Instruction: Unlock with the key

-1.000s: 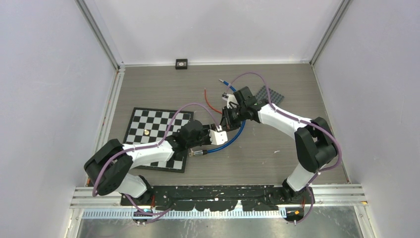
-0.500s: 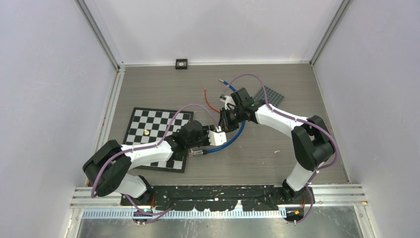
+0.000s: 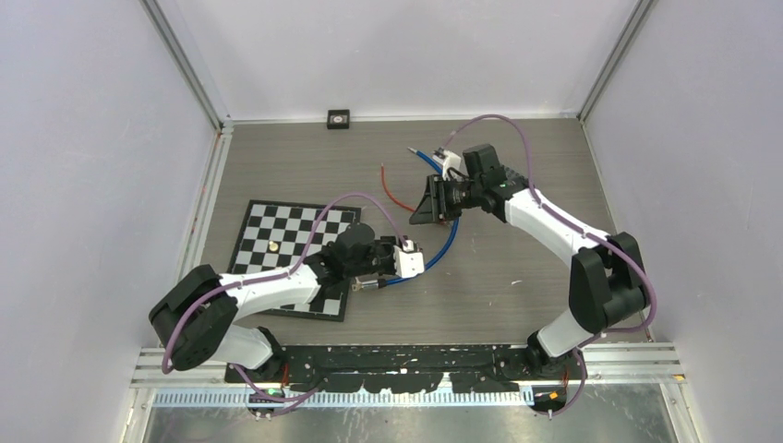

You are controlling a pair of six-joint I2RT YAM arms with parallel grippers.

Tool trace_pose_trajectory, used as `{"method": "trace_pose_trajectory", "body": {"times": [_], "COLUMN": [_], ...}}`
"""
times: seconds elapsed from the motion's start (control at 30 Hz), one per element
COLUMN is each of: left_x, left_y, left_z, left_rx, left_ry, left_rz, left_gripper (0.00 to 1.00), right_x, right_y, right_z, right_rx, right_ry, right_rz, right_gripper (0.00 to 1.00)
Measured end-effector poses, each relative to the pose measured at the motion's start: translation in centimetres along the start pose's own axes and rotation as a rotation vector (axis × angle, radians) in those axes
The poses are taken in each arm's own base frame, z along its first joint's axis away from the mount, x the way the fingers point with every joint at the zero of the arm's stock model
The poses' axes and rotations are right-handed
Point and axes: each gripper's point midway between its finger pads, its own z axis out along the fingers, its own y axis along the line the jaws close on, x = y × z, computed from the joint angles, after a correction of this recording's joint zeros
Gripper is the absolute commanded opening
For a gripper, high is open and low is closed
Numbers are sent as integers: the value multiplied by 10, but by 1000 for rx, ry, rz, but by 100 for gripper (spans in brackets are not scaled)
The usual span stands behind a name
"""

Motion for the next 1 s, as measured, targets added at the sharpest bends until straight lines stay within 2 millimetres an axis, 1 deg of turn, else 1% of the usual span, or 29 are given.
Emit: {"method": "trace_pose_trajectory", "body": {"times": [0.07,0.2,0.37,0.43,0.57,0.63,0.87,0.93,1.0], "left_x": [-3,-5,-5,-6,-7,-6,-7,-6,-5], "left_y": [-2,-3,-2,-1,0,1,12,14,14], "left_z": [1,1,1,1,1,1,3,4,4], "left_rx": [11,15,10,8,4,0,-42,-48,-52], "left_ry": [-15,-23,-20,-22,-23,-19,-2,4,10], "left_rz": [2,2,-6,-11,-25,-31,-32,-32,-33], "left_gripper": [0,0,0,0,0,0,0,0,0], "right_x": [-5,-4,11,18,33,37,42,44,45], "right_y": [4,14,14,12,7,5,9,9,9], "right_z": [-7,-16,-22,-24,-26,-26,-25,-24,-22], "right_rx": [-10,-33,-34,-32,-30,-32,-65,-77,-84], "right_ry": [-21,-24,10,30,65,76,98,108,113], "right_rz": [-27,-81,-117,-133,-153,-157,-151,-140,-129], "right_gripper": [47,46,45,43,36,36,36,34,29]}}
